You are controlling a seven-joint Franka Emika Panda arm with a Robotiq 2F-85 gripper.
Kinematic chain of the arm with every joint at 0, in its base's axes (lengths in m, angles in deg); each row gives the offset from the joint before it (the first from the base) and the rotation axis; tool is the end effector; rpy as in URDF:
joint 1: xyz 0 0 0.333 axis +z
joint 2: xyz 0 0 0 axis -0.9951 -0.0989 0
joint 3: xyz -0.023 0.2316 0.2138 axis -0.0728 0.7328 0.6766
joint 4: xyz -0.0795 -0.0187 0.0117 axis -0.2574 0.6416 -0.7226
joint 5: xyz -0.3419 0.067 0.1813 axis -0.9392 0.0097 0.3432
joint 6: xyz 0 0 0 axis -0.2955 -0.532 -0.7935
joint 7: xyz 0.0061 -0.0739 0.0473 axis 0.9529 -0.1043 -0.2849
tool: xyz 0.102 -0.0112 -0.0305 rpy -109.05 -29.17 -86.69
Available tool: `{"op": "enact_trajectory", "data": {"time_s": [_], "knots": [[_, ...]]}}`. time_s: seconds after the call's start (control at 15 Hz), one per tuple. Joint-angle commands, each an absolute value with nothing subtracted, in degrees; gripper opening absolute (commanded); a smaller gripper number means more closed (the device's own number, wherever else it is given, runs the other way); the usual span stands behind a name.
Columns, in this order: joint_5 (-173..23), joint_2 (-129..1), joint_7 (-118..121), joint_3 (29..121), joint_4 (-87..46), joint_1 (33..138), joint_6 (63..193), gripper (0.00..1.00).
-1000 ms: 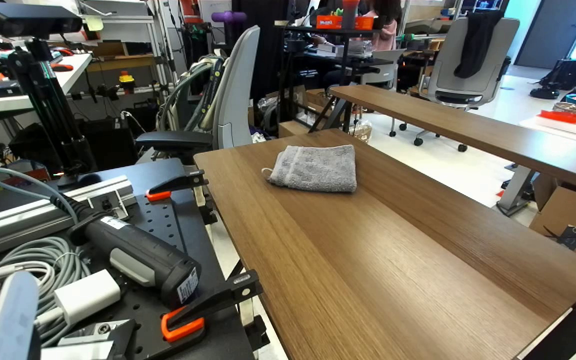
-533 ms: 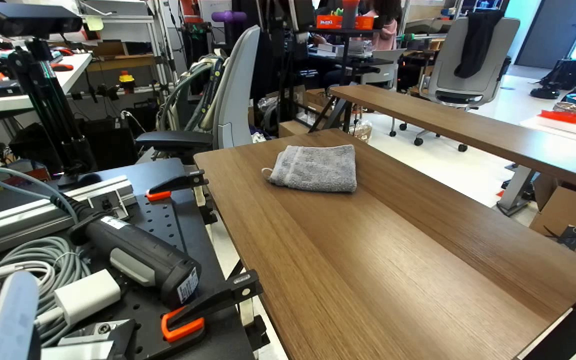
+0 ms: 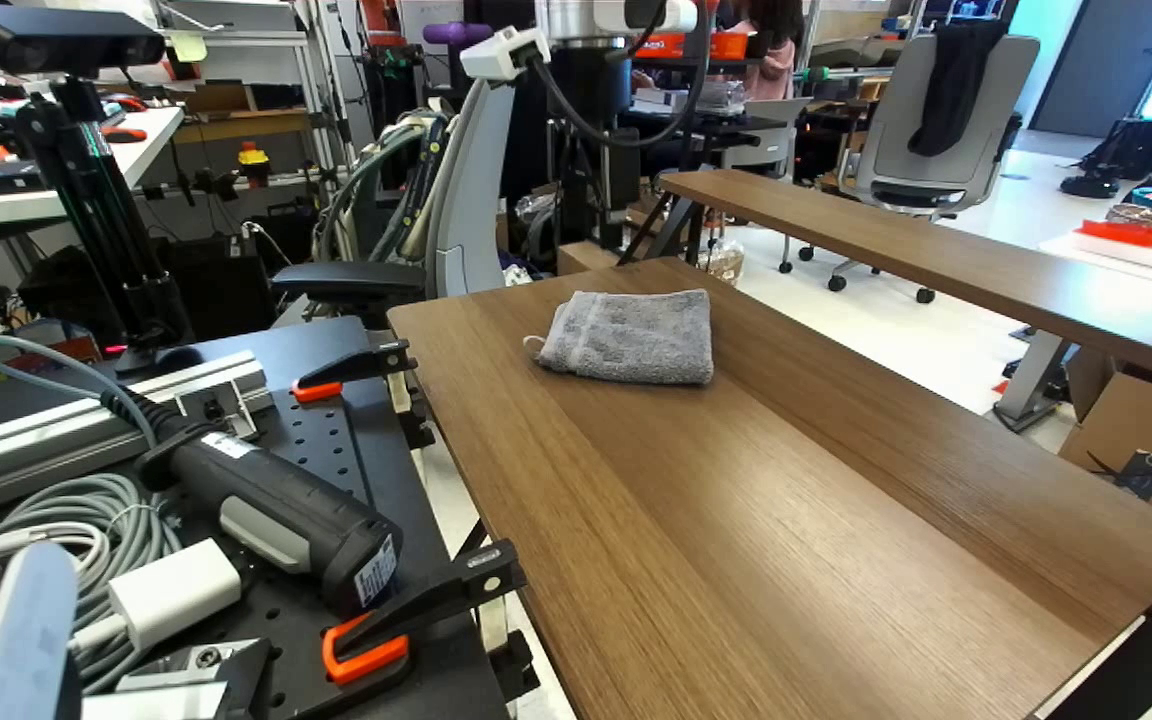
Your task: Slide the cloth to the left on the desk
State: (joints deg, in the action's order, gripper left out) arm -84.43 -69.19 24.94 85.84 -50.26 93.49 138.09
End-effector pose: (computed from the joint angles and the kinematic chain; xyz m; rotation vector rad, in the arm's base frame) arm 0.5515 0.1612 0.2283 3.0696 -0.0762 0.0658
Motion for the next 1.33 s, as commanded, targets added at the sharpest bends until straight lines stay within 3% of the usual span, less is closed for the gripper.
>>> {"op": "enact_trajectory", "data": {"time_s": [0.0,0.67,1.27], "knots": [[-82.0,-76.5,24.4,82.7,-44.3,96.1,139.4,1.0],[-76.4,-88.2,20.1,80.9,-36.2,96.2,137.6,1.0],[-73.7,-88.6,12.6,78.6,-37.1,91.6,135.2,1.0]]}}
